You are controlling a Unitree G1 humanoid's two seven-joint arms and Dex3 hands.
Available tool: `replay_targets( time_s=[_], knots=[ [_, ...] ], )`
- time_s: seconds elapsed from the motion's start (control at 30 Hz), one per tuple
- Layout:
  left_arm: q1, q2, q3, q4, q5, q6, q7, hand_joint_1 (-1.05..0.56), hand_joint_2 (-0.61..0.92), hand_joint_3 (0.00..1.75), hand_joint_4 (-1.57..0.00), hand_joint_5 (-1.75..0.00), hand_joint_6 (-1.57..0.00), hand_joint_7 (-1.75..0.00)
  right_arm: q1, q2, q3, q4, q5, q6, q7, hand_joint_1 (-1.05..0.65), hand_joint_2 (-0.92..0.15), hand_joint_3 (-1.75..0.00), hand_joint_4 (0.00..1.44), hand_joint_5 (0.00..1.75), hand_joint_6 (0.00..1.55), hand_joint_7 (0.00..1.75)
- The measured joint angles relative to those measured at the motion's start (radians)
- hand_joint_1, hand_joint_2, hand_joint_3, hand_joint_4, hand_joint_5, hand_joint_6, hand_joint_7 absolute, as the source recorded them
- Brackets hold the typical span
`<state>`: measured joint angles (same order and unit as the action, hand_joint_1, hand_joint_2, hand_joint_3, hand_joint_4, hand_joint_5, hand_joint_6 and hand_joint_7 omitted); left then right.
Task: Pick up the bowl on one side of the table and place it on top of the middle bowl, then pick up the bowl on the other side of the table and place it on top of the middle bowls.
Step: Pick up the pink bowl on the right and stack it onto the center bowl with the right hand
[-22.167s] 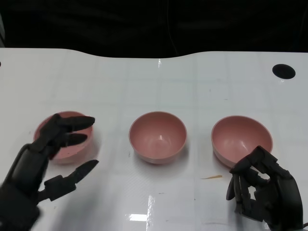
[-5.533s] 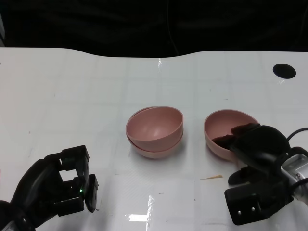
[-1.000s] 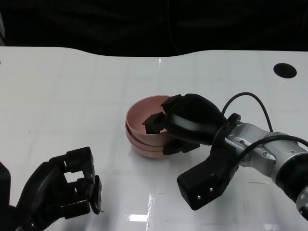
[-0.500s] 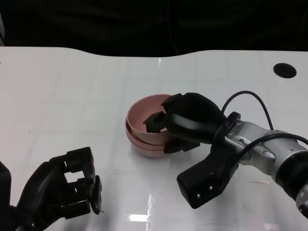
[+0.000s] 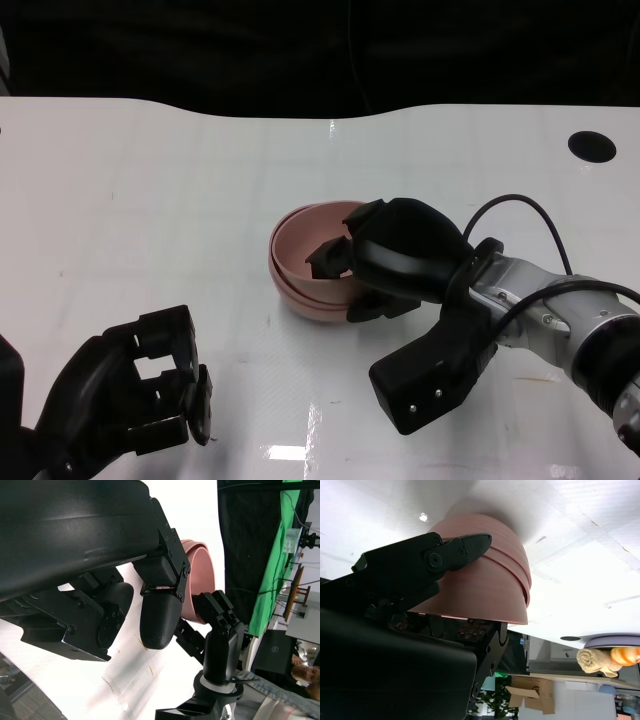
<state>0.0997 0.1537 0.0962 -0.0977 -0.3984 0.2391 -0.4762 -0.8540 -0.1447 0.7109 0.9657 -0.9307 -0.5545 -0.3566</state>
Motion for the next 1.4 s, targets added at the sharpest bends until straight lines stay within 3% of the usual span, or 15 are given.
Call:
replay_targets(
  time_s=[0.07,0.13,0.17,0.2,0.23,0.27,0.3,0.33,0.47,0.63,1.4],
  knots=[
    [0.0,-0.001,0.0,0.0,0.0,0.0,0.0,0.34,0.89,1.27,-1.05,-1.75,-0.88,-1.75,0.0,0.001,0.001,0.004,0.0,-0.001,-0.011,-0.28,-0.92,-0.11,0.83,1.75,0.79,1.13],
    [0.0,-0.002,0.0,0.0,0.0,0.0,0.0,0.35,0.88,1.28,-1.05,-1.75,-0.88,-1.75,0.0,0.001,0.002,0.008,-0.002,-0.002,-0.03,-0.34,-0.92,-0.09,0.78,1.72,0.85,0.93],
    [0.0,-0.002,0.0,0.0,0.0,0.0,0.0,0.35,0.88,1.28,-1.05,-1.75,-0.88,-1.75,0.0,0.001,0.003,0.008,-0.007,-0.001,-0.045,-0.38,-0.92,-0.11,0.77,1.62,0.85,0.83],
    [0.0,-0.002,0.0,0.0,0.0,0.0,0.0,0.34,0.88,1.28,-1.05,-1.75,-0.88,-1.75,0.0,0.001,0.003,0.008,-0.009,0.0,-0.052,-0.46,-0.92,-0.17,0.71,1.36,0.79,0.59],
    [0.0,-0.002,-0.001,0.0,0.002,0.0,0.002,0.35,0.88,1.28,-1.04,-1.75,-0.88,-1.75,0.0,0.001,0.002,0.006,-0.004,0.002,-0.033,-0.67,-0.92,-0.3,0.31,0.69,0.51,0.27],
    [0.0,-0.002,-0.001,0.0,0.006,0.0,0.004,0.35,0.87,1.28,-1.04,-1.75,-0.87,-1.75,0.001,0.001,-0.001,0.002,0.012,0.006,0.014,-0.76,-0.92,-0.36,0.16,0.35,0.37,0.15],
    [0.0,-0.002,-0.002,0.0,0.008,0.0,0.007,0.35,0.87,1.29,-1.04,-1.75,-0.87,-1.75,0.002,0.0,-0.003,-0.003,0.024,0.012,0.067,-0.81,-0.92,-0.39,0.08,0.18,0.3,0.09],
    [0.0,-0.002,-0.002,0.0,0.009,0.0,0.007,0.35,0.87,1.29,-1.02,-1.75,-0.86,-1.75,0.003,-0.003,-0.002,-0.012,0.025,0.022,0.109,-0.94,-0.92,-0.49,0.03,0.07,0.12,0.03],
    [0.0,-0.002,-0.006,0.0,0.019,-0.005,0.008,0.33,0.85,1.27,-1.0,-1.75,-0.83,-1.75,0.014,-0.015,0.022,-0.053,-0.019,0.088,0.134,-1.04,-0.92,-0.7,0.0,0.0,0.01,0.0],
    [0.002,-0.001,-0.009,-0.013,0.039,-0.007,0.02,0.34,0.87,1.22,-0.96,-1.75,-0.8,-1.75,0.042,-0.016,0.036,-0.071,-0.035,0.11,0.112,-1.05,-0.92,-0.78,0.0,0.0,0.0,0.0],
    [0.005,-0.003,-0.01,-0.028,0.017,0.004,0.027,0.33,0.85,1.24,-0.98,-1.75,-0.84,-1.75,0.054,-0.033,0.075,-0.084,-0.061,0.133,0.077,-1.05,-0.92,-0.7,0.0,0.0,0.0,0.0]
  ],
)
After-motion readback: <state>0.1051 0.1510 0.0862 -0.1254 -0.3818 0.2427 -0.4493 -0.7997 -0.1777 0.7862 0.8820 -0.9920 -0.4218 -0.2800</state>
